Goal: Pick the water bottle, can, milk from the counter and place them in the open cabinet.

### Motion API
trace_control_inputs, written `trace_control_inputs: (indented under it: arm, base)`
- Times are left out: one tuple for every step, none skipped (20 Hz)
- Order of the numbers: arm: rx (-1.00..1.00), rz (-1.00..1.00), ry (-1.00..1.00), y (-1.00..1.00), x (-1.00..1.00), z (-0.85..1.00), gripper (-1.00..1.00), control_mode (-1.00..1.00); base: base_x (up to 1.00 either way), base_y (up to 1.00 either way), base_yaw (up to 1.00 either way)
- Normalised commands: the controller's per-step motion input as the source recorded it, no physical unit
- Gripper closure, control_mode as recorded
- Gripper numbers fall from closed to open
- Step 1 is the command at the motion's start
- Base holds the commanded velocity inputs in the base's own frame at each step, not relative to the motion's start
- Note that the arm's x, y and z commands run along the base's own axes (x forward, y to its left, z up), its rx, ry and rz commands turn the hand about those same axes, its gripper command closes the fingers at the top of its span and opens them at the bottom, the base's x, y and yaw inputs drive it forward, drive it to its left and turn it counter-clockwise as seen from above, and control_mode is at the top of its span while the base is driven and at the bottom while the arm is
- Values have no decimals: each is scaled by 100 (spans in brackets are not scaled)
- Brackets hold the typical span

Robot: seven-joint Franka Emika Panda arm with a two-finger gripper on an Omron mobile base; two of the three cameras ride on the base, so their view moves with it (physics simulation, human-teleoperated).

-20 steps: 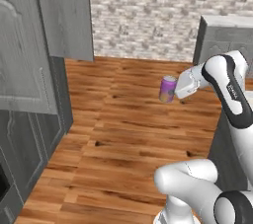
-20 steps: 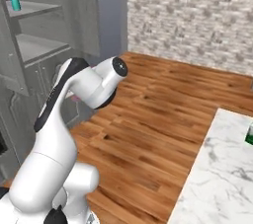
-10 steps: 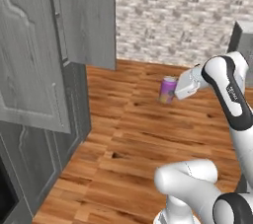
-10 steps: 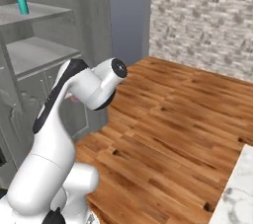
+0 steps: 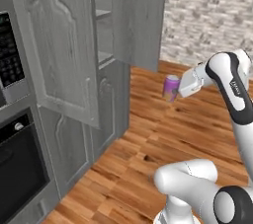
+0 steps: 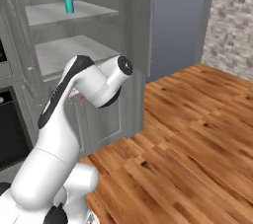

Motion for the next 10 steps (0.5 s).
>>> trace_control_inputs:
  arm:
    - [0, 0, 0, 0, 0, 0, 100, 100]
    - [0, 0, 0, 0, 0, 0, 100, 100]
    - [0, 0, 0, 0, 0, 0, 100, 100]
    - [0, 0, 0, 0, 0, 0, 100, 100]
    - [0, 0, 0, 0, 0, 0, 100, 100]
    - [0, 0, 0, 0, 0, 0, 100, 100]
    - [0, 0, 0, 0, 0, 0, 100, 100]
    - [0, 0, 0, 0, 0, 0, 100, 100]
    - [0, 0, 0, 0, 0, 0, 100, 100]
    - [0, 0, 0, 0, 0, 0, 100, 100]
  base:
    - [0, 0, 53]
    - [0, -1, 51]
    - [3, -26, 47]
    - [5, -45, 42]
    - [6, -51, 39]
    - [6, -54, 38]
    - [18, -54, 38]
    - [26, -50, 38]
    - [38, -44, 36]
    - [41, -40, 34]
